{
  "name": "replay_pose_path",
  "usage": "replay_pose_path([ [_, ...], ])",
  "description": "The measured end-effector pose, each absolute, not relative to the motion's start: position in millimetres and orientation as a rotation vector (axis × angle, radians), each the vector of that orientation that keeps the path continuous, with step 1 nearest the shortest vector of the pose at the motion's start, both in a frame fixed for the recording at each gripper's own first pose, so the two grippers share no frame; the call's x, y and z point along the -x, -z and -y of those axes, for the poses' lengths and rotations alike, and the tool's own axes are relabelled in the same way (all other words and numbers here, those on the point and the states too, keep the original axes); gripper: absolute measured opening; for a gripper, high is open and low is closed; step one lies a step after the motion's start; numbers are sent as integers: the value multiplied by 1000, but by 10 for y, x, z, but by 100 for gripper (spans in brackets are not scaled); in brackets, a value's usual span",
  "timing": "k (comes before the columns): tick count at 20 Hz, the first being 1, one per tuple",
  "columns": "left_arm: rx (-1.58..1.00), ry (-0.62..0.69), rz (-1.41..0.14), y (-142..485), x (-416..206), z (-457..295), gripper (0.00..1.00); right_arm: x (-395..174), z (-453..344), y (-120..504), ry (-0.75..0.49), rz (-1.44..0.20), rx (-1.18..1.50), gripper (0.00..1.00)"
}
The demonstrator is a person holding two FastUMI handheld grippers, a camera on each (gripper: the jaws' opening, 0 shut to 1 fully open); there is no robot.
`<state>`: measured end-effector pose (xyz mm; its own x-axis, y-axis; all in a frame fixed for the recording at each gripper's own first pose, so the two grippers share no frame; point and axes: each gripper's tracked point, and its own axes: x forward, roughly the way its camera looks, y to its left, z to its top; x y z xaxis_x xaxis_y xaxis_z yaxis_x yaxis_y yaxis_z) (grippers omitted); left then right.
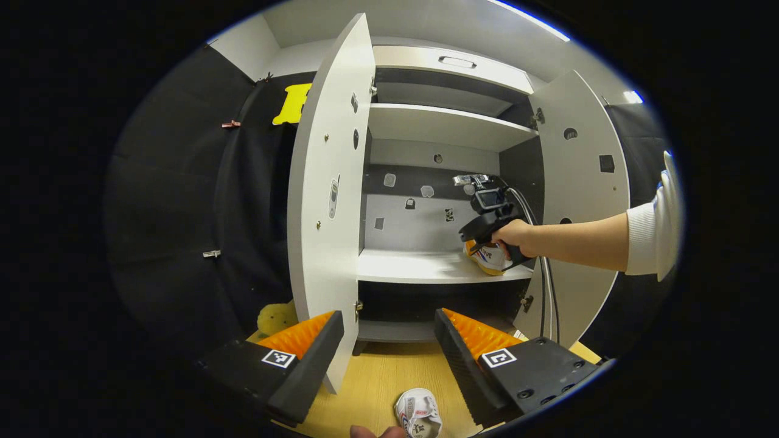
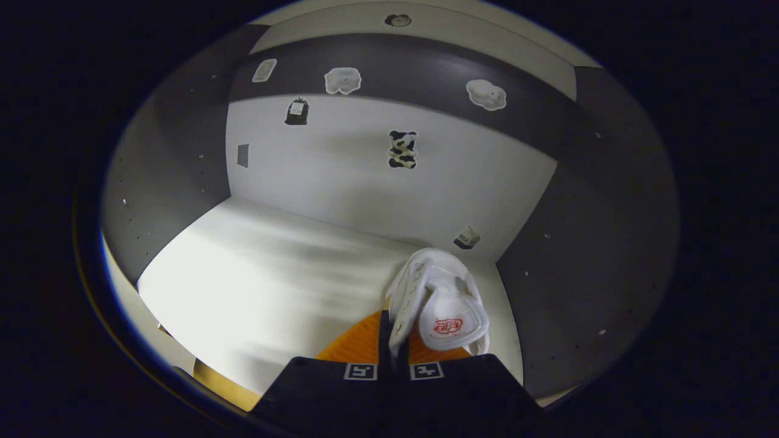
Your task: Grab one shoe with the right hand and put it into the shoe cabinet, grab the other shoe with the left hand and put it into the shoe cabinet; then close the right door with the right hand and the left door with the left hand.
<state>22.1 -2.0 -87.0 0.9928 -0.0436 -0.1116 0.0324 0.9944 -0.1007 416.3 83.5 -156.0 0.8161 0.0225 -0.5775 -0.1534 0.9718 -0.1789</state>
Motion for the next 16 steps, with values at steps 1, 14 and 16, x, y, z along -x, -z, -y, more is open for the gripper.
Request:
replay_pose_path([
  [1, 97, 35, -115, 871, -221, 18, 95, -4206, -825, 1583, -86, -615, 235, 5],
  [14, 109, 12, -104, 811, -163, 49, 95, -3847, -939, 1162, -112, -539, 59, 80],
  [16, 105, 13, -100, 793, -126, 73, 95, -3688, -971, 950, -126, -475, 23, 91],
])
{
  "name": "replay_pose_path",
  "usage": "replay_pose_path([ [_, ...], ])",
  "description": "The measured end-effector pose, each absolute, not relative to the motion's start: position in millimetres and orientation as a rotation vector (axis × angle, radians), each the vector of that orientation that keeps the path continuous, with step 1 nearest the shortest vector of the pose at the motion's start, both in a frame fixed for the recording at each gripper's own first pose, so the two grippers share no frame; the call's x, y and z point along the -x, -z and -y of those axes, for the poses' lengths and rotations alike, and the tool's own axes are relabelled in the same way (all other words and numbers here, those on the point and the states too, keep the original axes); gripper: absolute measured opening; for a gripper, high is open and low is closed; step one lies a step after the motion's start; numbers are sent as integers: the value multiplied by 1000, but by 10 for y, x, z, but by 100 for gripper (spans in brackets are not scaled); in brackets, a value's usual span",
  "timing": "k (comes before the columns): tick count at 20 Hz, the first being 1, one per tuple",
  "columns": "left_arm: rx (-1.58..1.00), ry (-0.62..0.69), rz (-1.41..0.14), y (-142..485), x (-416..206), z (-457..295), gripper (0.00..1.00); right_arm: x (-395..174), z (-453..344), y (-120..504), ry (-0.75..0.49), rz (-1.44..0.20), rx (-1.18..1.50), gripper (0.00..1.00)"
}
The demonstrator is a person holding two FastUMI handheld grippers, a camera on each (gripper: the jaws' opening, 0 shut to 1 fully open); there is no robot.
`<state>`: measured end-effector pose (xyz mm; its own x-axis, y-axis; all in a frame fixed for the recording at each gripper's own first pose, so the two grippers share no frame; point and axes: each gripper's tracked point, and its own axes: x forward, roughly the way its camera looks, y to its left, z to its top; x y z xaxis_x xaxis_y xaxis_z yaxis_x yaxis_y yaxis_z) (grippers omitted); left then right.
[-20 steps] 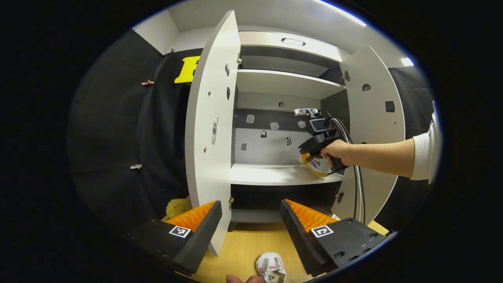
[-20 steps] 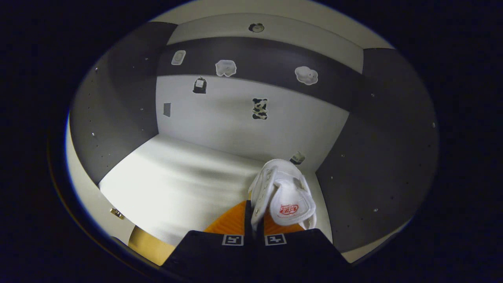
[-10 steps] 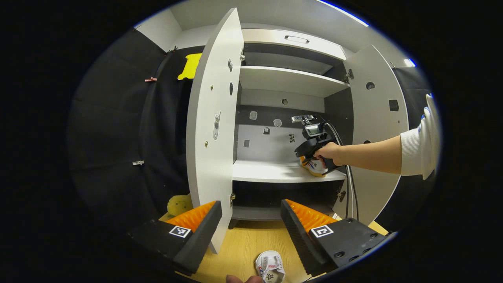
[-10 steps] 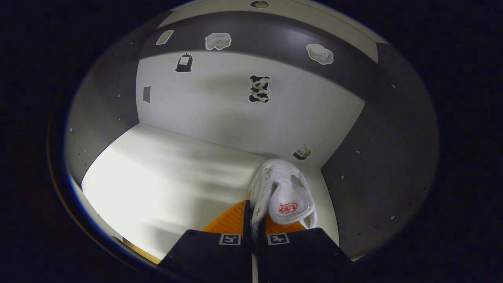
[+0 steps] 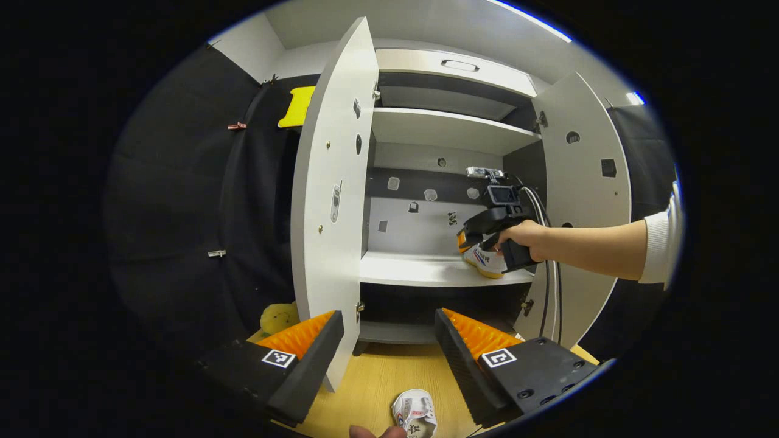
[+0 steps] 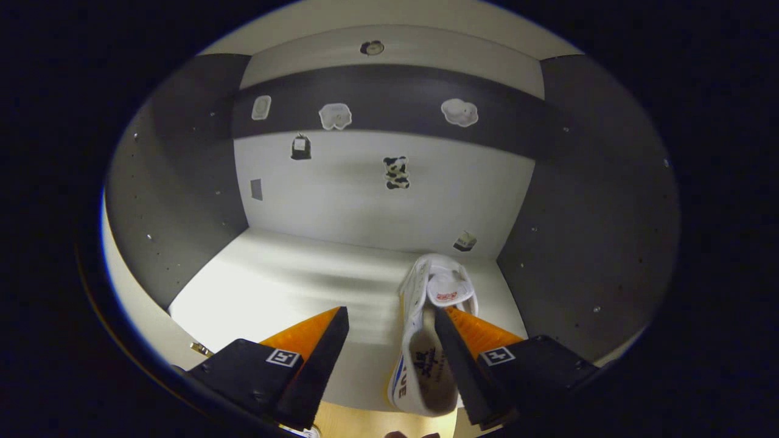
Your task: Grab one shoe with the right hand and put it into the shoe cabinet, grab the other shoe with the left hand and put it into the shoe cabinet; then close the right door with the right hand and the left door with the left hand.
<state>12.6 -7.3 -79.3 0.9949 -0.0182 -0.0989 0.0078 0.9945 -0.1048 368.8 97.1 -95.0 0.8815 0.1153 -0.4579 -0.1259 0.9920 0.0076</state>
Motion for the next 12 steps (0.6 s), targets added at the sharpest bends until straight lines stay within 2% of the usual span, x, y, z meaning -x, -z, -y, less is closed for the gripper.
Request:
replay_pose_path([
  [2, 102, 14, -99, 793, -103, 99, 95, -3459, -993, 710, -140, -401, -6, 99],
  [7, 107, 47, -116, 936, 11, 261, 95, -2660, -988, 182, -176, -226, -90, 98],
  [12, 134, 109, -196, 1414, 226, 444, 95, -1616, -912, -72, -212, -70, -77, 98],
])
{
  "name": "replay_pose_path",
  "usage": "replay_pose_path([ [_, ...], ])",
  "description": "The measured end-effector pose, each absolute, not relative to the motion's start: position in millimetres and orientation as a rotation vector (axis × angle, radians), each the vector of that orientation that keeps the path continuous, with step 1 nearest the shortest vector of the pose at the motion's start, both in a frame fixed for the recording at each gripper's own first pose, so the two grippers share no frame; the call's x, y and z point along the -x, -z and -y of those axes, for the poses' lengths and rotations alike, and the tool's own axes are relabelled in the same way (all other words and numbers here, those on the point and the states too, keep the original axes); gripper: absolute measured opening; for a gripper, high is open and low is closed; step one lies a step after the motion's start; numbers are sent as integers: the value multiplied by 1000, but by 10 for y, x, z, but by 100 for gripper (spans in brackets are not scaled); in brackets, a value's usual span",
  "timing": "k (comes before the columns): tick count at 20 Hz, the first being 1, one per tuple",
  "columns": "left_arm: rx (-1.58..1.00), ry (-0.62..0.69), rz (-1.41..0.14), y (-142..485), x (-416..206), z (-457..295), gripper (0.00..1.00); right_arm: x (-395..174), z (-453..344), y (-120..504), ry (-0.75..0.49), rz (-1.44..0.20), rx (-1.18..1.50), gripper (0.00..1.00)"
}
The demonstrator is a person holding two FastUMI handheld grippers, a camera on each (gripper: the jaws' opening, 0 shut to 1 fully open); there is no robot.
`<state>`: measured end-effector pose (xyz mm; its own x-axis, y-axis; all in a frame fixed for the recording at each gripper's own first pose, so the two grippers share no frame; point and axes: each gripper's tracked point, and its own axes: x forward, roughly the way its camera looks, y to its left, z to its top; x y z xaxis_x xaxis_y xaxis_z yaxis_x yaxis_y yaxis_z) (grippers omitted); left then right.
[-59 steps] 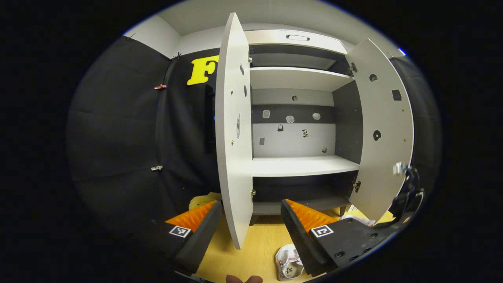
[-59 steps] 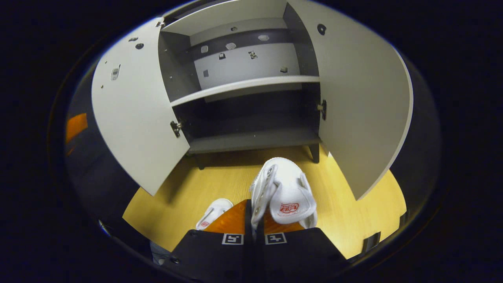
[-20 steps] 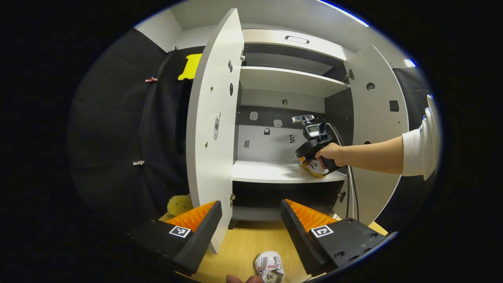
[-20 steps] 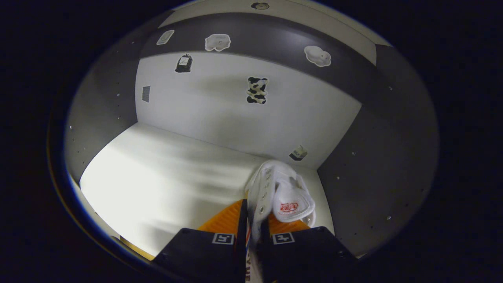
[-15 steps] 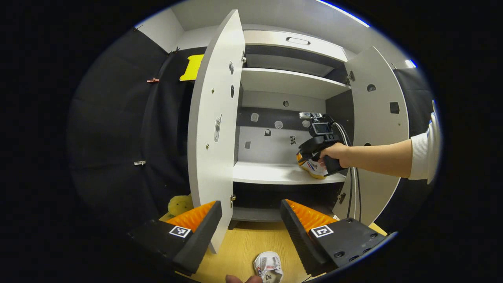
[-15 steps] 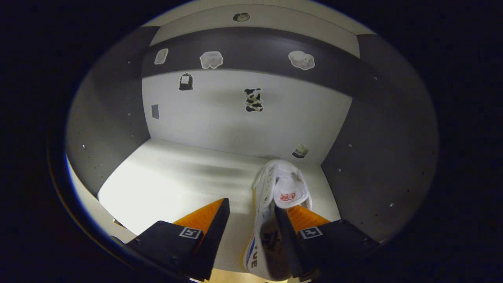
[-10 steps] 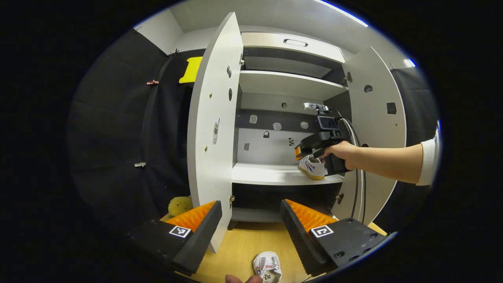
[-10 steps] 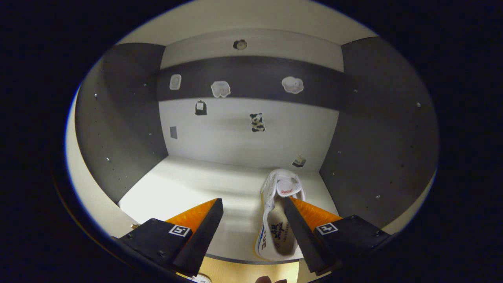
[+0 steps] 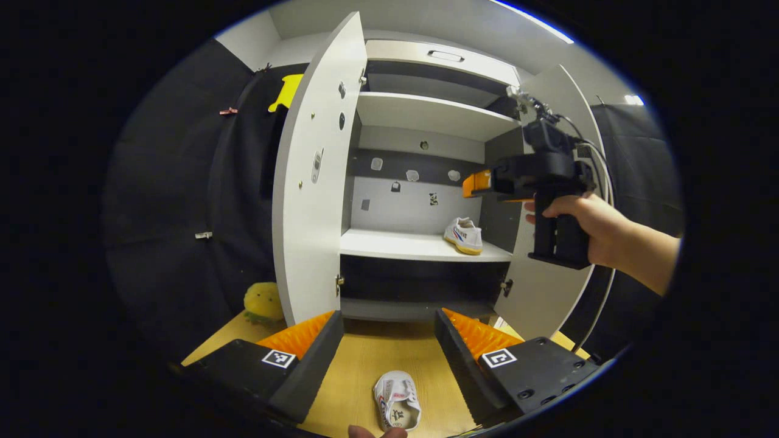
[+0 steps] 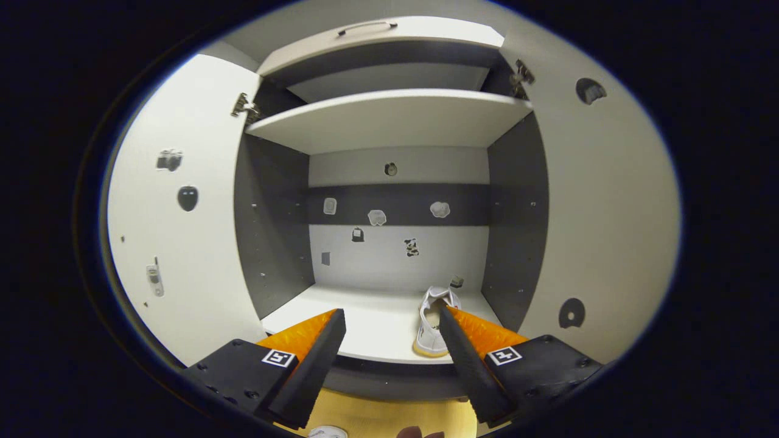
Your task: Grab one shoe with the right hand and put it into the shoe cabinet, grab the other shoe with the left hand and put it into the shoe cabinet; then close the right door with the right hand and the left door with the left hand.
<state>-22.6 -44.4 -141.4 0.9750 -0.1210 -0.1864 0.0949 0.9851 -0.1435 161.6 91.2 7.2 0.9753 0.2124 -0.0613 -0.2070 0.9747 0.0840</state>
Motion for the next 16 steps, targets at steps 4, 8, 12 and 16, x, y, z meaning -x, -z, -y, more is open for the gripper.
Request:
replay_pose_path([
  [4, 95, 179, -330, 2036, 458, 604, 95, -880, -780, -119, -224, -10, -88, 98],
  [8, 104, 258, -500, 2740, 696, 950, 95, -443, -466, -54, -198, -14, -81, 98],
  [12, 171, 287, -638, 3297, 716, 1254, 95, -203, -36, -123, -154, 10, -31, 98],
  [16, 229, 266, -701, 3643, 516, 1403, 93, -99, 380, -267, -93, 46, -18, 98],
])
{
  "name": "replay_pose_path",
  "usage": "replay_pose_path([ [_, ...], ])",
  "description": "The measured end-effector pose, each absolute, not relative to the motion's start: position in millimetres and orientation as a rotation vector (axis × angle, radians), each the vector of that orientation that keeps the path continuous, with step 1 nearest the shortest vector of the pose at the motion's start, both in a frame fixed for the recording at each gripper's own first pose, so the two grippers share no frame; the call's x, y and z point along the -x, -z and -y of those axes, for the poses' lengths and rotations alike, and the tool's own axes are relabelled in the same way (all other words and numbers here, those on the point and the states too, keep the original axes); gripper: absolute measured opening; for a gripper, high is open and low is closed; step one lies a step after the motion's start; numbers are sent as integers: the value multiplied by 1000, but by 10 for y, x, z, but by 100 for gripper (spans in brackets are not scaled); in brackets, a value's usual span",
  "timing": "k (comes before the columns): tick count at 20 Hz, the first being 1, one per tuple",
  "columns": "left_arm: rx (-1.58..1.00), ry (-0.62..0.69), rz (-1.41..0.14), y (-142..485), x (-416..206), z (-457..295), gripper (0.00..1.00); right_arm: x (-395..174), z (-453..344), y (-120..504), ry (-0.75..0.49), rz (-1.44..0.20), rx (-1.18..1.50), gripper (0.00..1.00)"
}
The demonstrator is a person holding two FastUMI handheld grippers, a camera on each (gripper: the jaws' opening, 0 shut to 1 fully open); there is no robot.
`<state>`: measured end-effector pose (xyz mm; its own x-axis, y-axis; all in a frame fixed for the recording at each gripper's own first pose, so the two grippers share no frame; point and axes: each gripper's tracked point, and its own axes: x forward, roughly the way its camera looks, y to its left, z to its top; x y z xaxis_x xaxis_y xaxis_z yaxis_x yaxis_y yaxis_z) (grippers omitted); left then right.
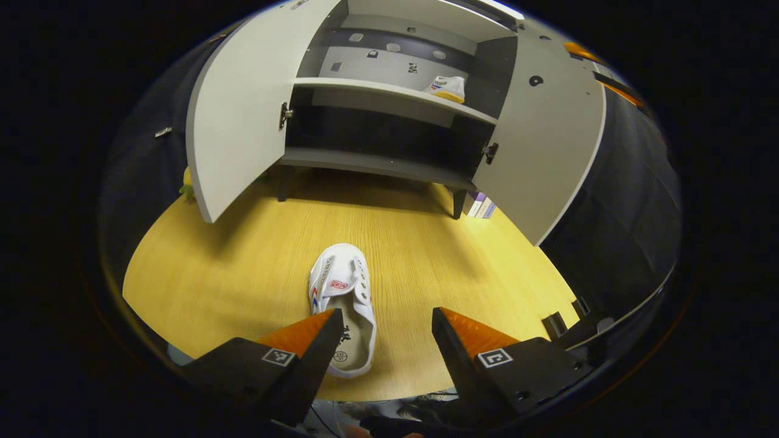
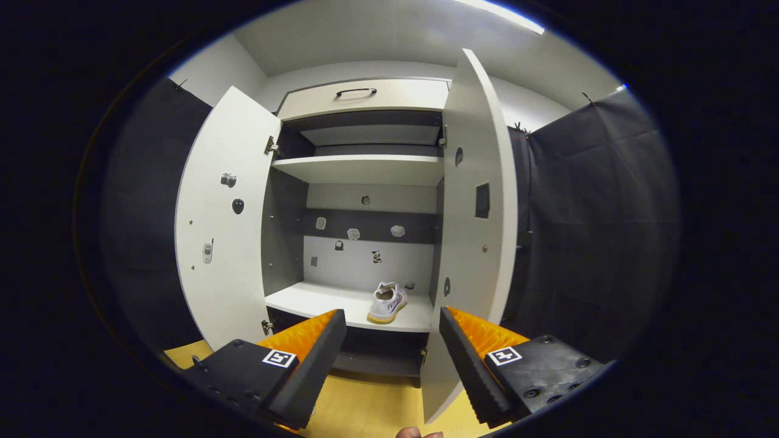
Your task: Grab one shoe with the right hand and put it into the shoe cabinet, grab the other shoe with the left hand and put it into the shoe cabinet; then close the right door with the right hand and the left door with the left hand.
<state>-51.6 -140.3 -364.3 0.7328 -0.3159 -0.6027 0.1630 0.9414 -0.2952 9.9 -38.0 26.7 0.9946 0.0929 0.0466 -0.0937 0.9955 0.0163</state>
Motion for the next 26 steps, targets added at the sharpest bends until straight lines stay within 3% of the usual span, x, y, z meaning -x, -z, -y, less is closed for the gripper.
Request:
replay_pose_path([
  [6, 221, 202, -761, 4098, 229, 1454, 85, -27, 803, -397, -37, 85, 52, 98],
  [8, 194, 179, -766, 4227, 143, 1449, 77, -31, 929, -388, -22, 84, 58, 98],
  [13, 49, 127, -683, 4428, -123, 1399, 46, -76, 1281, -303, 21, 60, 63, 98],
  [19, -18, 103, -718, 4525, -233, 1426, 15, -154, 1578, -222, 72, 31, 79, 98],
  [26, 50, 131, -742, 4303, -229, 1341, 9, -166, 1634, -214, 97, 27, 39, 98],
])
